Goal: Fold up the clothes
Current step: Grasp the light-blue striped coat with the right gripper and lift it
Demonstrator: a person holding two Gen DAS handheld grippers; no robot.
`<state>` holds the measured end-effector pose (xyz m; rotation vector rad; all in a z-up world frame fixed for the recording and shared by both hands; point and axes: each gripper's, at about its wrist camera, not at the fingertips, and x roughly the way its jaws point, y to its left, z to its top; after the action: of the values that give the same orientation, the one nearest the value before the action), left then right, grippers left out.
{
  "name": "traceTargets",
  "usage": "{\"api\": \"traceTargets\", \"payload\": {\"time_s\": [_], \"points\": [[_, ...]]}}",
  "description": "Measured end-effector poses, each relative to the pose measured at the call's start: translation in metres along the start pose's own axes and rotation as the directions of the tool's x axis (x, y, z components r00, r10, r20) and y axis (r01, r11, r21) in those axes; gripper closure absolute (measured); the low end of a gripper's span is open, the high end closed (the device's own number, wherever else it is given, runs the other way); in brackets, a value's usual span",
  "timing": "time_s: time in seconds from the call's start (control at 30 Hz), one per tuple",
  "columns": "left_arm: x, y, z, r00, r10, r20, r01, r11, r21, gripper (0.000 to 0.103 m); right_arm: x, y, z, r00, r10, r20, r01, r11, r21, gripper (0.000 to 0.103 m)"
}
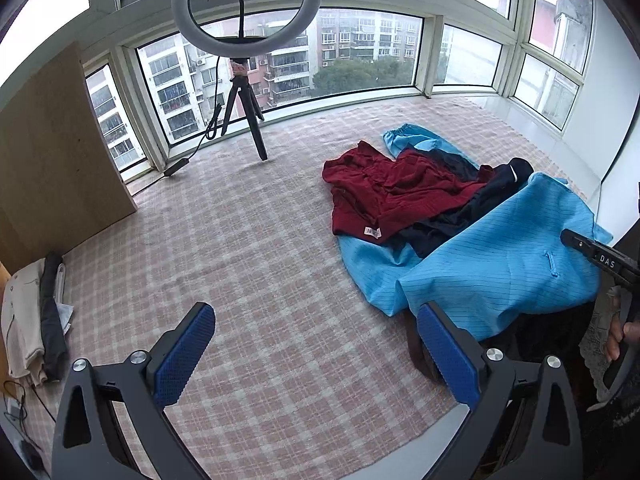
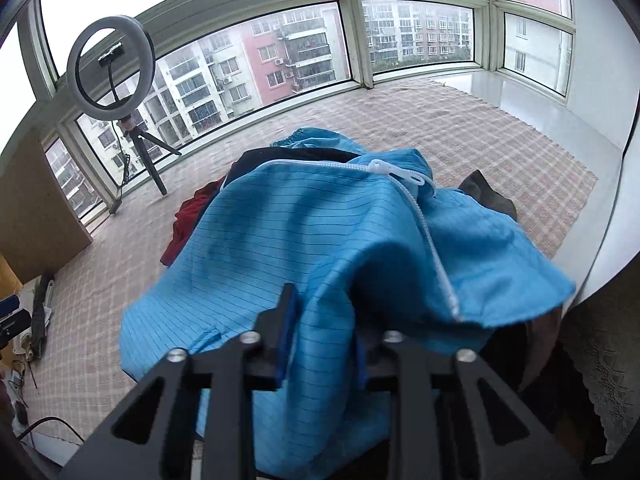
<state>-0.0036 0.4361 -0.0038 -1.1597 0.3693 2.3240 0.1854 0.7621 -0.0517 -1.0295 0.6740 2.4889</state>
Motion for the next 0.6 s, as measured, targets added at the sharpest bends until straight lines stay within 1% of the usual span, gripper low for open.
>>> {"api": "traceTargets", "payload": {"time_s": [0.03, 0.1, 0.13, 0.2, 0.27, 0.3, 0.37, 0.4, 0.47, 0.5, 0.53, 0.57, 0.6], "points": [[0.001, 0.001, 0.0, 1.0, 0.004, -0.004, -0.004, 1.0, -0.01, 0.001, -0.004, -0.001, 0.007, 0.998, 0.064, 0.021, -0.064, 0.998, 0.012, 0.096], [0.003, 0.005, 0.001, 1.0, 0.013, -0.011, -0.013, 1.0, -0.028, 0.001, -0.014, -0.002, 0.03, 0.981, 0.18, 0.073, -0.184, 0.982, 0.047, 0.097], [0.004, 0.008, 0.001, 1.0, 0.018, -0.014, -0.019, 0.999, -0.037, 0.001, -0.02, -0.005, 0.043, 0.963, 0.247, 0.104, -0.255, 0.964, 0.073, 0.098], [0.003, 0.014, 0.003, 0.999, 0.032, -0.019, -0.033, 0.998, -0.054, 0.001, -0.038, -0.011, 0.075, 0.913, 0.357, 0.198, -0.383, 0.916, 0.119, 0.099], [-0.001, 0.024, 0.006, 0.999, 0.053, -0.013, -0.054, 0.996, -0.074, 0.001, -0.062, -0.015, 0.11, 0.871, 0.39, 0.299, -0.443, 0.886, 0.133, 0.1], [-0.006, 0.031, 0.008, 0.998, 0.067, -0.004, -0.067, 0.994, -0.087, 0.001, -0.078, -0.011, 0.127, 0.846, 0.403, 0.35, -0.464, 0.879, 0.11, 0.1], [-0.016, 0.045, 0.011, 0.995, 0.094, 0.014, -0.092, 0.989, -0.113, 0.001, -0.114, 0.003, 0.16, 0.782, 0.435, 0.446, -0.501, 0.865, 0.034, 0.1], [-0.021, 0.052, 0.013, 0.994, 0.108, 0.023, -0.105, 0.986, -0.126, 0.001, -0.132, 0.009, 0.177, 0.745, 0.451, 0.491, -0.515, 0.857, -0.006, 0.103], [-0.032, 0.069, 0.014, 0.989, 0.14, 0.043, -0.131, 0.979, -0.155, 0.001, -0.168, 0.023, 0.21, 0.663, 0.482, 0.573, -0.535, 0.84, -0.087, 0.103], [-0.038, 0.078, 0.013, 0.986, 0.156, 0.054, -0.145, 0.975, -0.17, 0.001, -0.191, 0.036, 0.223, 0.66, 0.452, 0.6, -0.482, 0.868, -0.124, 0.103], [-0.043, 0.088, 0.012, 0.984, 0.17, 0.062, -0.156, 0.97, -0.186, 0.001, -0.21, 0.055, 0.234, 0.701, 0.39, 0.597, -0.383, 0.912, -0.146, 0.103], [-0.048, 0.097, 0.01, 0.981, 0.18, 0.069, -0.163, 0.966, -0.203, 0.001, -0.218, 0.072, 0.246, 0.753, 0.36, 0.552, -0.323, 0.932, -0.166, 0.102], [-0.052, 0.105, 0.007, 0.98, 0.185, 0.077, -0.165, 0.962, -0.217, 0.001, -0.212, 0.084, 0.252, 0.806, 0.358, 0.472, -0.312, 0.934, -0.175, 0.102]]}}
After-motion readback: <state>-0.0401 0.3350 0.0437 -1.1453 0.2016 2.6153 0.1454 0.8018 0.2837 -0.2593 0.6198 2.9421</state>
